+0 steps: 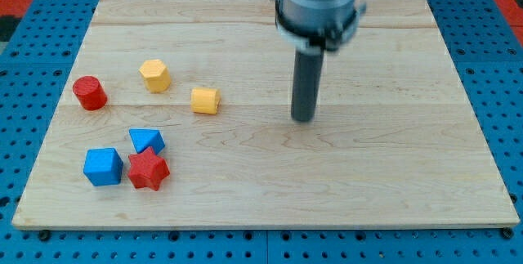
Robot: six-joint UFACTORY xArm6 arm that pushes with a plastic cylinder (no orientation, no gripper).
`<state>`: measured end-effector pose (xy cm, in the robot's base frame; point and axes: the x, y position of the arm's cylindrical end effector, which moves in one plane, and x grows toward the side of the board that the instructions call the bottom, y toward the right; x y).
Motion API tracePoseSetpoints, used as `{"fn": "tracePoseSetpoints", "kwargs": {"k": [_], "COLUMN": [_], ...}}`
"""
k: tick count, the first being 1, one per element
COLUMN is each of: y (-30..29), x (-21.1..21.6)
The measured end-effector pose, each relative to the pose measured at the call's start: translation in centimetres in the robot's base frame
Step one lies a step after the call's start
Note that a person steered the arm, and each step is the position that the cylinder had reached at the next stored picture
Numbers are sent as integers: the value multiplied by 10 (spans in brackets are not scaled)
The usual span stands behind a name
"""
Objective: Move the blue cube into a blue triangle
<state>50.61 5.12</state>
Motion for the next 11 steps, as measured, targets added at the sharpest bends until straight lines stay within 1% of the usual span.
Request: {"fn": "tracePoseSetpoints", "kwargs": {"k": [1, 2, 3, 6, 8, 10, 11], "y": [-41, -158, -198, -238, -336, -272, -269], "x": [74, 99, 105, 113, 109, 67, 41]}}
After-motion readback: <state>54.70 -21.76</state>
